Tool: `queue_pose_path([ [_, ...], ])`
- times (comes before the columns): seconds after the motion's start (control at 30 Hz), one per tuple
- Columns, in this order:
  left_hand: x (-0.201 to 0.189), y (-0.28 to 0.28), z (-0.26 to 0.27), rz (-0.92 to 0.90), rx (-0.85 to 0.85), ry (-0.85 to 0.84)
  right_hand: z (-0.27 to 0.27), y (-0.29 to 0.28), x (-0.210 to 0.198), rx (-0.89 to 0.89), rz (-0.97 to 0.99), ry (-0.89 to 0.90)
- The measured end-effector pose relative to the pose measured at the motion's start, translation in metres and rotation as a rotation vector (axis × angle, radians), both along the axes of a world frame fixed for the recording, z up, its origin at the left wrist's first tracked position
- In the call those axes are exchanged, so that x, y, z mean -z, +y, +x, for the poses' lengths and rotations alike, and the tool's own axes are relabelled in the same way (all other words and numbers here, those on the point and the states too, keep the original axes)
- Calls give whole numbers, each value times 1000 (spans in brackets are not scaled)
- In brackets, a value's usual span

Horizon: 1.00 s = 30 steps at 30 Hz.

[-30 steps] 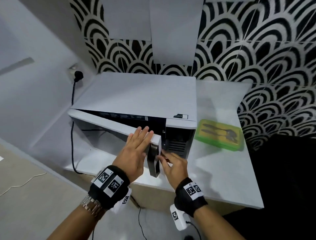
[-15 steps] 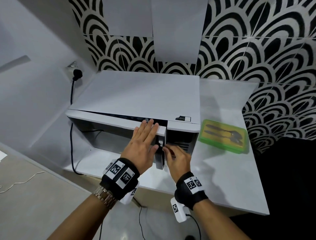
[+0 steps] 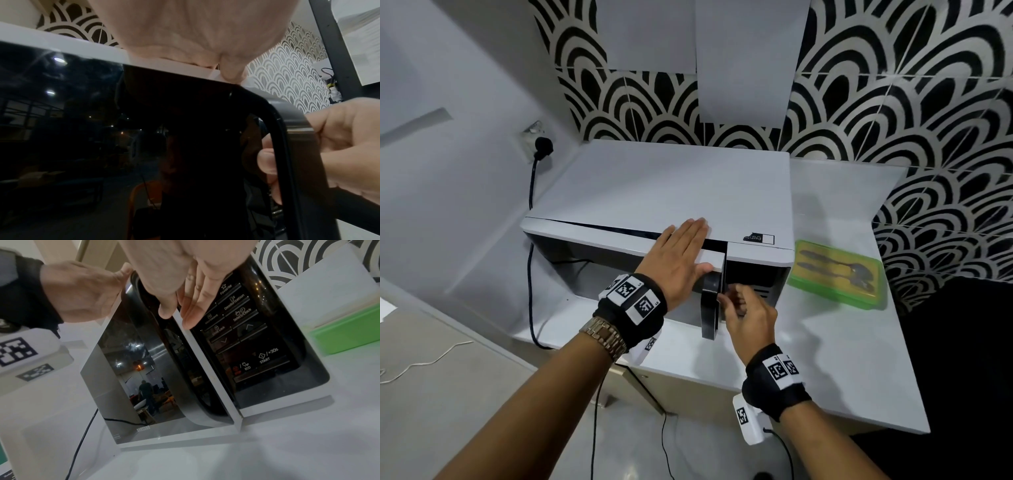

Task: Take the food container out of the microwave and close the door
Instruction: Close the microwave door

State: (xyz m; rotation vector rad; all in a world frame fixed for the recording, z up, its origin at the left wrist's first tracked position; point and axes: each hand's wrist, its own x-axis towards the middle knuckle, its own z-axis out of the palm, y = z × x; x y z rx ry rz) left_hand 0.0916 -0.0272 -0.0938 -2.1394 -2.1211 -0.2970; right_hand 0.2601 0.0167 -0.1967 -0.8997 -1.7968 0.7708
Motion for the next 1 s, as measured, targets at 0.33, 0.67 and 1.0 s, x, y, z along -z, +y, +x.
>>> queue_pose_path([
  [0.33, 0, 4, 0, 61, -14, -14, -2, 5, -1, 13, 22, -2],
  [0.67, 0, 7, 1, 73, -23, -22, -9, -8, -13, -115, -171, 22],
  [1.0, 1, 6, 0, 60, -19, -24, -41, -20, -15, -309, -533, 183],
])
